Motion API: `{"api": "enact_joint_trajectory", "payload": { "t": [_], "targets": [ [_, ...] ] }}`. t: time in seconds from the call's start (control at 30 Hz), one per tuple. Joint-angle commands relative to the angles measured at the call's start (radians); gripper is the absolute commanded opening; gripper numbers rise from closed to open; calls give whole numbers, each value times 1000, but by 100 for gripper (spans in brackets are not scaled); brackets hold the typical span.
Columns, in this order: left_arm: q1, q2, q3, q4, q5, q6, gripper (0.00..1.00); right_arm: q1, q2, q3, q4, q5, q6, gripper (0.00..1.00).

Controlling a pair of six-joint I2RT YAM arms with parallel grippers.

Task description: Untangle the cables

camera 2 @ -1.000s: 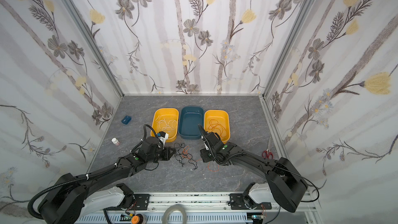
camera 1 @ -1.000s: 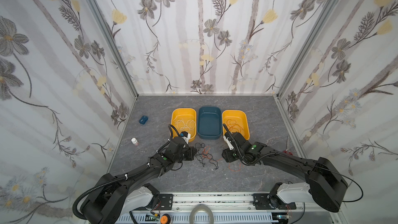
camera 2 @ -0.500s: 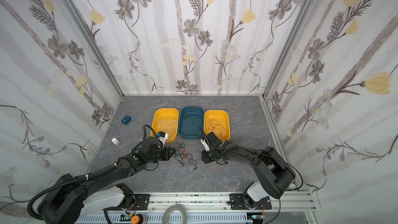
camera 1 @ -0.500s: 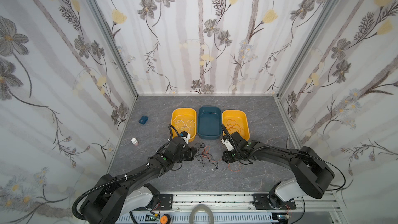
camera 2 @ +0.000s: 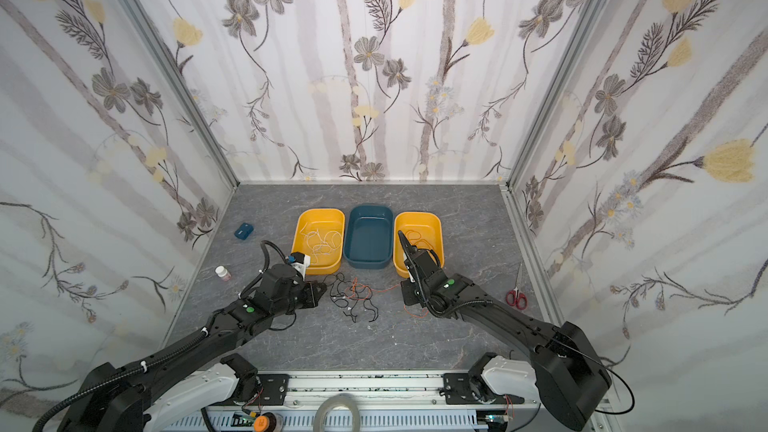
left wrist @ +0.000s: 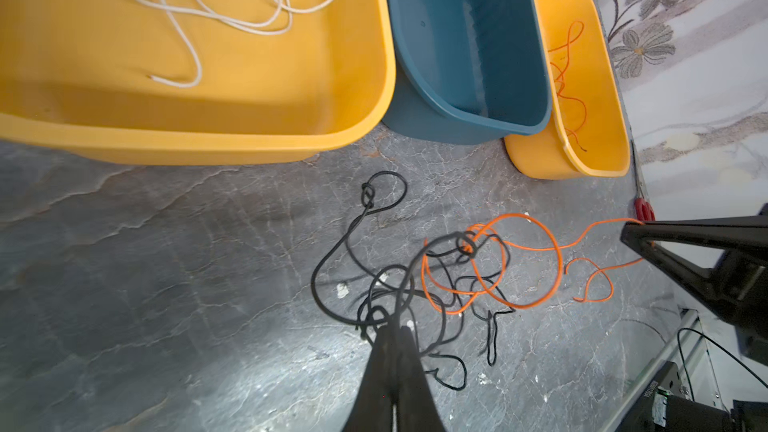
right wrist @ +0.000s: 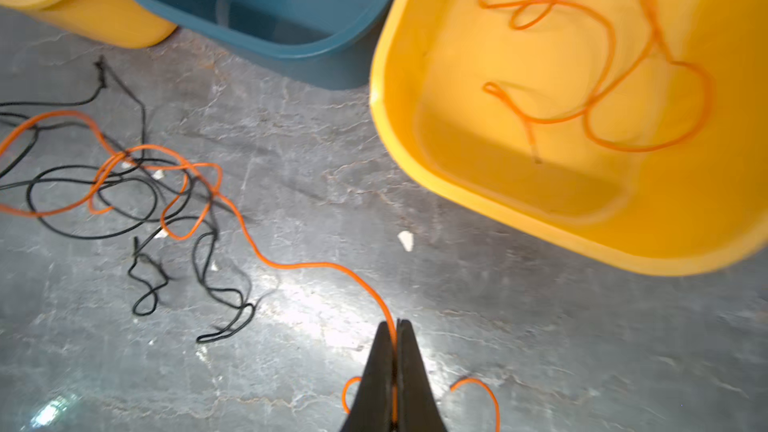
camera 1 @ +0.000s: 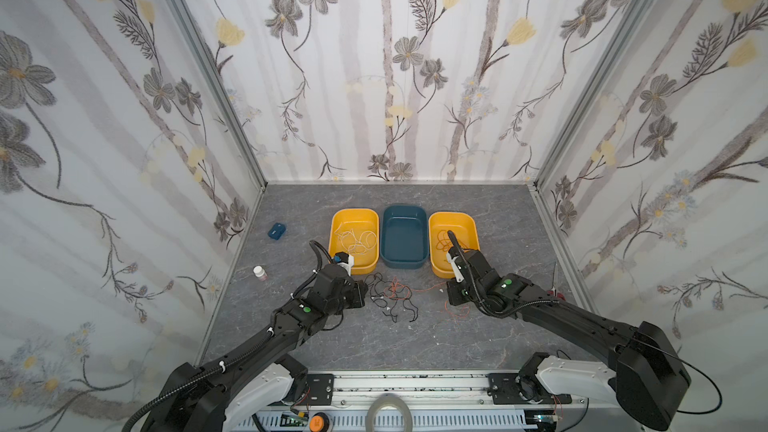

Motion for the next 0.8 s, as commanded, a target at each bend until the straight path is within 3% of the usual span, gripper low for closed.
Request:
{"api": "enact_joint_trajectory", "payload": {
  "t": [0.0, 0.13, 0.77],
  "targets": [
    [14, -28, 9, -94, -56, -14, 0, -20, -39, 12, -82, 151, 0, 0],
    [37, -68, 12, -169, -100, -28, 0, -80, -100, 15, -135, 197, 12, 0],
    [157, -256, -12, -396, -285, -147, 0, -473, -275, 12, -255, 164, 160, 0]
  ]
}}
